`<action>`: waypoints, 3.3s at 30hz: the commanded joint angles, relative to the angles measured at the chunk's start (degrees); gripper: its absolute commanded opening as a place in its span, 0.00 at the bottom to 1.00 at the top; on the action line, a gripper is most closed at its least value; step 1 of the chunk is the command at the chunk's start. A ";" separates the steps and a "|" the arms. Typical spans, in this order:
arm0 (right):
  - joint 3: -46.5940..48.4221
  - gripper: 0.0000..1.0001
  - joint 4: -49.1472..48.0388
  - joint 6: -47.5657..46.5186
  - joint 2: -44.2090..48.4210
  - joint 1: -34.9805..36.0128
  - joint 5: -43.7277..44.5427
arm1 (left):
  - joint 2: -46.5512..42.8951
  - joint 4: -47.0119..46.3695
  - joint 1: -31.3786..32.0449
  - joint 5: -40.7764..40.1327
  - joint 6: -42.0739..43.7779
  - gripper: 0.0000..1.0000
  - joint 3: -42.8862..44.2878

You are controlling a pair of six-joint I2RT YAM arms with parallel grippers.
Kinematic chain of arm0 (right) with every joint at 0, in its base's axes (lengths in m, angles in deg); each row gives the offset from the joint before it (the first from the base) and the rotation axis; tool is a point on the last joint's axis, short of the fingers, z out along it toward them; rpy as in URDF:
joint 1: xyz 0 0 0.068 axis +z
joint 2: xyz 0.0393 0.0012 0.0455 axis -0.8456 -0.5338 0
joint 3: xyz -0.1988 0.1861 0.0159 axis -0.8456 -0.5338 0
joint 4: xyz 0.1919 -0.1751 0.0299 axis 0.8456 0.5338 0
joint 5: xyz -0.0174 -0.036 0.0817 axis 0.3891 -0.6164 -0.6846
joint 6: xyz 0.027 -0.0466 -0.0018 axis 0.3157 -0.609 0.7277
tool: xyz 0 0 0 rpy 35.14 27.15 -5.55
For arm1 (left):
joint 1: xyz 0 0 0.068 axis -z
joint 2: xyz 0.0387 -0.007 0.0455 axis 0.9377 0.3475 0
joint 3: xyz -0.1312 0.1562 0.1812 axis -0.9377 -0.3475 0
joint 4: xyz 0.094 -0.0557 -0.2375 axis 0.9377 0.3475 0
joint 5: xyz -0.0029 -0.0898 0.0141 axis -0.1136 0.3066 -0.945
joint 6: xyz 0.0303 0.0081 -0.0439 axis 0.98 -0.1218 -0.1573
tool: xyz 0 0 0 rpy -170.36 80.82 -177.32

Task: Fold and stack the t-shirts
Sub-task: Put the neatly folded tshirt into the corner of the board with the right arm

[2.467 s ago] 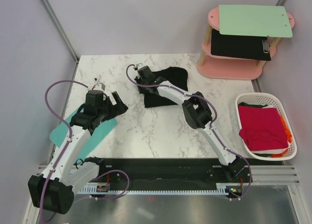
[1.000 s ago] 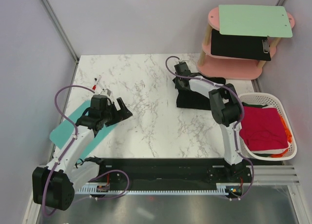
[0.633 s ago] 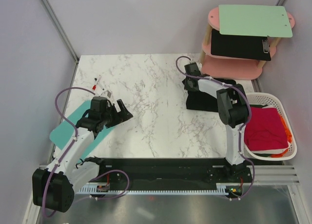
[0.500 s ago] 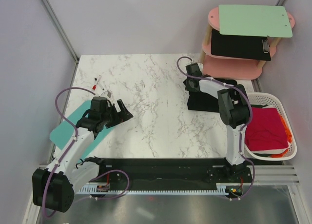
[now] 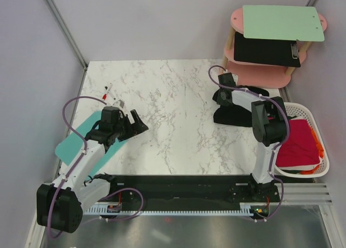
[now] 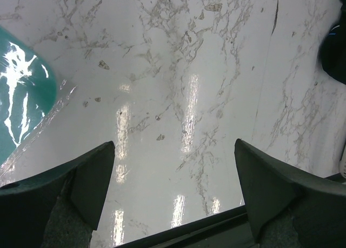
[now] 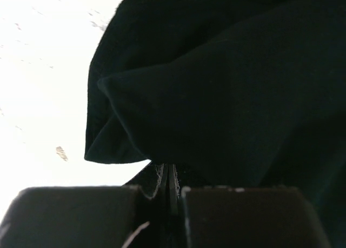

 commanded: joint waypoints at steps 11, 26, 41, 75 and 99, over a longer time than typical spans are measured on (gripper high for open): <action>-3.34 0.51 8.41 -6.62 2.41 0.52 -4.81 | -0.26 -3.16 0.01 2.53 0.40 1.00 0.16; 0.27 0.74 3.86 -9.70 8.81 9.83 -12.71 | 0.09 -3.51 0.01 3.23 1.02 1.00 0.07; -7.64 0.00 -0.38 -5.84 20.43 7.91 0.71 | -1.49 -3.51 0.01 4.20 1.37 1.00 -1.42; -5.18 0.00 6.04 -2.85 10.04 6.50 7.31 | -2.37 -4.21 0.01 4.55 1.64 1.00 -3.62; -17.48 0.98 -10.48 -7.51 18.32 14.94 -15.71 | 3.96 -11.15 2.64 7.37 3.83 1.00 -2.48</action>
